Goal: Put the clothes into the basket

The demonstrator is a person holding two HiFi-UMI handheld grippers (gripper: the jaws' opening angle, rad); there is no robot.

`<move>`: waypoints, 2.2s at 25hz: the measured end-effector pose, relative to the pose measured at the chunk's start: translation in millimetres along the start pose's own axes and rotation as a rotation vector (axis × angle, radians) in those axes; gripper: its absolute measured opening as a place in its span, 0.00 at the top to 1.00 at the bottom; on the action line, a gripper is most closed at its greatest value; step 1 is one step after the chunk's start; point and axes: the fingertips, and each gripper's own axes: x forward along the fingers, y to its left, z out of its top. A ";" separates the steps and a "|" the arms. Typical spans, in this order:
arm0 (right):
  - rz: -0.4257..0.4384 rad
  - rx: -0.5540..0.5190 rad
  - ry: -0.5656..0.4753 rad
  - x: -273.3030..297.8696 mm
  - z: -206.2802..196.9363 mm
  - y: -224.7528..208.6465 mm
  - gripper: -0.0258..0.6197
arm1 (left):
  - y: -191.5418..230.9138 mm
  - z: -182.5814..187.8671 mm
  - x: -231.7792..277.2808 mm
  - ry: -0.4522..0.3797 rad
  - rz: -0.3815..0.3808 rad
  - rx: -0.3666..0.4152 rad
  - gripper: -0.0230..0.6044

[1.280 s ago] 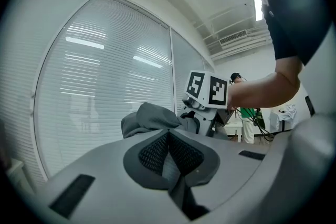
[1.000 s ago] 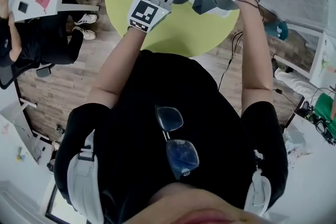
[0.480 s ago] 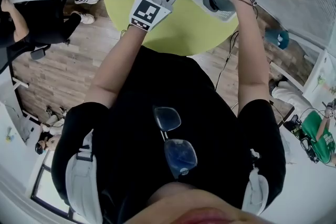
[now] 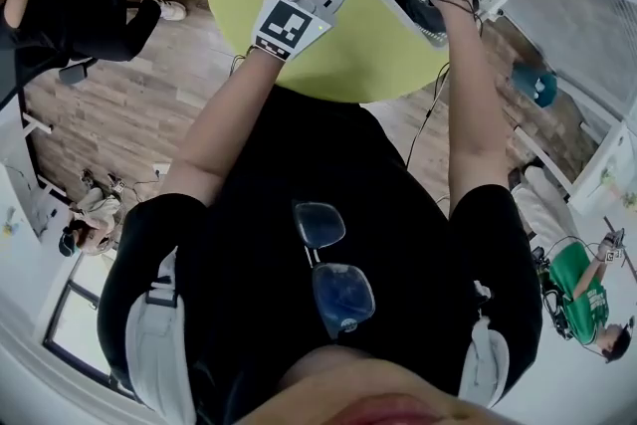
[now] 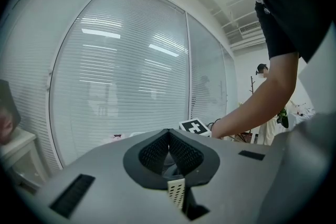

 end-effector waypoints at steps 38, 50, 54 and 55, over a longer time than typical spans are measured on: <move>-0.026 0.156 -1.171 -264.4 96.3 165.4 0.92 | -29.4 40.7 -121.9 -0.040 0.059 -0.014 0.95; -0.059 0.116 -1.235 -273.7 132.0 231.5 0.92 | -23.2 49.4 -166.9 -0.081 0.022 -0.009 0.95; -0.084 0.104 -1.247 -277.0 139.0 238.3 0.92 | -21.4 47.2 -171.8 -0.089 0.009 -0.008 0.95; -0.087 0.107 -1.251 -277.4 140.6 239.2 0.92 | -20.8 46.3 -172.8 -0.087 0.005 -0.010 0.95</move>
